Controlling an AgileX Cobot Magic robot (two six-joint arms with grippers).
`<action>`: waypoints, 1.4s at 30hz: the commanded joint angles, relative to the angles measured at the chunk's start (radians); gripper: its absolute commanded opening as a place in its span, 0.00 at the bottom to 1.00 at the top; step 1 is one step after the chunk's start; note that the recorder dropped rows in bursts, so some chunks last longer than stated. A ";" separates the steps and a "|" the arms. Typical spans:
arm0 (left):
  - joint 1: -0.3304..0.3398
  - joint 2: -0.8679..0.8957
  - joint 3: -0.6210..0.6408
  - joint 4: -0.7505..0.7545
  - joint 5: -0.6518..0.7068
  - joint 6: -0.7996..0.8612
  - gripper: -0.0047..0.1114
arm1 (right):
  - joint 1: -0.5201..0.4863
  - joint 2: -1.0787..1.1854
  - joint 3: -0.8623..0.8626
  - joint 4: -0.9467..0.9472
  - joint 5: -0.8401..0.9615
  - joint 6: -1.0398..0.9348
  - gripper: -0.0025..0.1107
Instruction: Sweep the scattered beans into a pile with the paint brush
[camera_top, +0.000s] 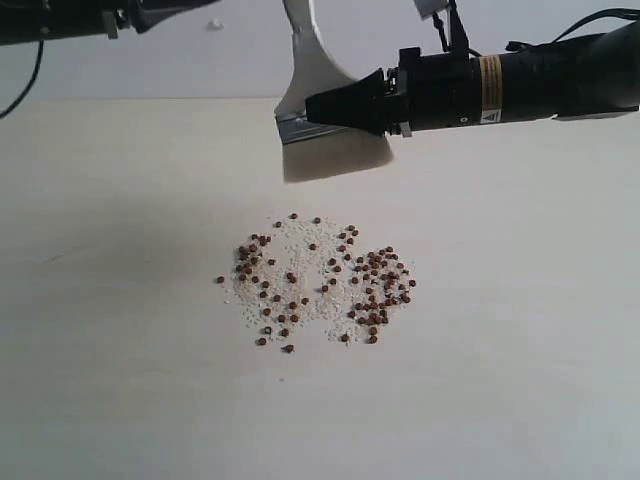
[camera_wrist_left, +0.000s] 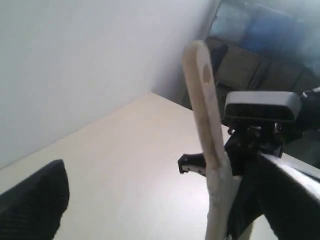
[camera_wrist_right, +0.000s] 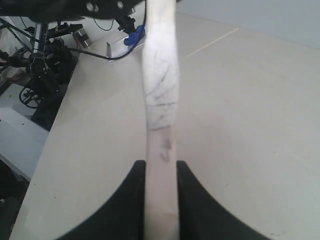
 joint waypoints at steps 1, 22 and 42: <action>-0.057 0.052 0.004 -0.017 0.021 0.092 0.85 | -0.005 -0.016 -0.002 0.011 -0.020 -0.012 0.02; -0.174 0.052 -0.093 -0.017 0.021 0.146 0.73 | 0.036 -0.014 -0.002 0.002 -0.020 -0.012 0.02; -0.157 0.052 -0.158 -0.017 -0.011 0.066 0.19 | 0.036 0.015 -0.002 0.004 -0.020 -0.012 0.02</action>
